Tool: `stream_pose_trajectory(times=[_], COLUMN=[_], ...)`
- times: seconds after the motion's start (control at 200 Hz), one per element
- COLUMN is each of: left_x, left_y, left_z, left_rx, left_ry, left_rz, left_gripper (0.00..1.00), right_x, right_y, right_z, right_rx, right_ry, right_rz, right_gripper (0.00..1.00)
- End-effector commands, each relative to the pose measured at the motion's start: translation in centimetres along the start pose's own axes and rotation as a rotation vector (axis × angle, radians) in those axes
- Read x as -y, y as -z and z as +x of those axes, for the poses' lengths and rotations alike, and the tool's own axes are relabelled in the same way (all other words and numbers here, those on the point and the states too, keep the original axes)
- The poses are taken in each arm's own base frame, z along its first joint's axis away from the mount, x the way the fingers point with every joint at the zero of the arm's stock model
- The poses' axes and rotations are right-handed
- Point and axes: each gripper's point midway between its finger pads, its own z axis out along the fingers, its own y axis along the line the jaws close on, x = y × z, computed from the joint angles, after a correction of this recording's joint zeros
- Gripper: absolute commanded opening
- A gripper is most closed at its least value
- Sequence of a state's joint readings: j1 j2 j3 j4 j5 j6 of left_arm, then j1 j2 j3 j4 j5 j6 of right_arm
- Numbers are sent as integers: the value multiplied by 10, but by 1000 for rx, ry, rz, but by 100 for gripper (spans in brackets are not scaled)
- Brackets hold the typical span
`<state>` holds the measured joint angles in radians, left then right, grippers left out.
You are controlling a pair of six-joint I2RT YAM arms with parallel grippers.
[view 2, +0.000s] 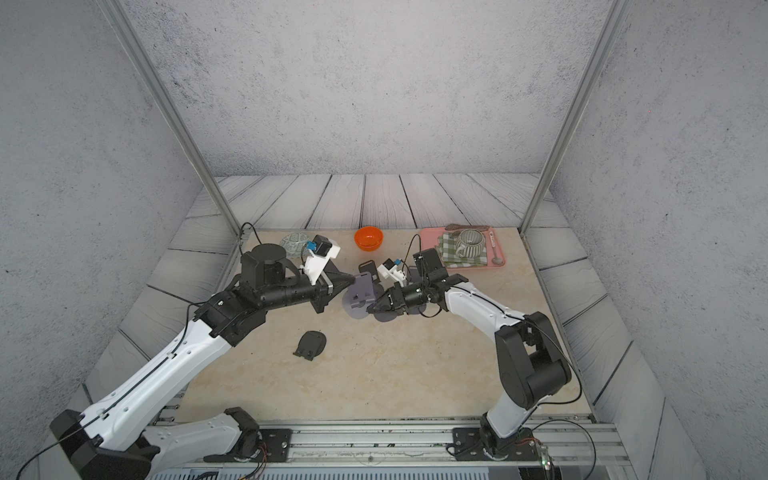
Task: Open the phone stand
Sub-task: Place the phone stand at the center of the board.
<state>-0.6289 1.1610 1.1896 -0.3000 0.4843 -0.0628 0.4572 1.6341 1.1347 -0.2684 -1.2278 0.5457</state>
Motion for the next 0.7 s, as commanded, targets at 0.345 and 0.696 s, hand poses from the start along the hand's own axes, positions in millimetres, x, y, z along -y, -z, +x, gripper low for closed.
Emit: stream_pose_trajectory(times=[0.345,0.696], left_x=[-23,-56], left_y=[-16,-36], left_z=[36,85], left_rx=[-20,-15], left_ry=[245,310], left_rz=[55,-44], left_gripper=[0,0], right_x=[28,36], right_y=[55,96], right_z=[-41,-48], right_rx=[204,320], right_ry=[-58,-30], right_rz=[184,321], right_gripper=[20,25])
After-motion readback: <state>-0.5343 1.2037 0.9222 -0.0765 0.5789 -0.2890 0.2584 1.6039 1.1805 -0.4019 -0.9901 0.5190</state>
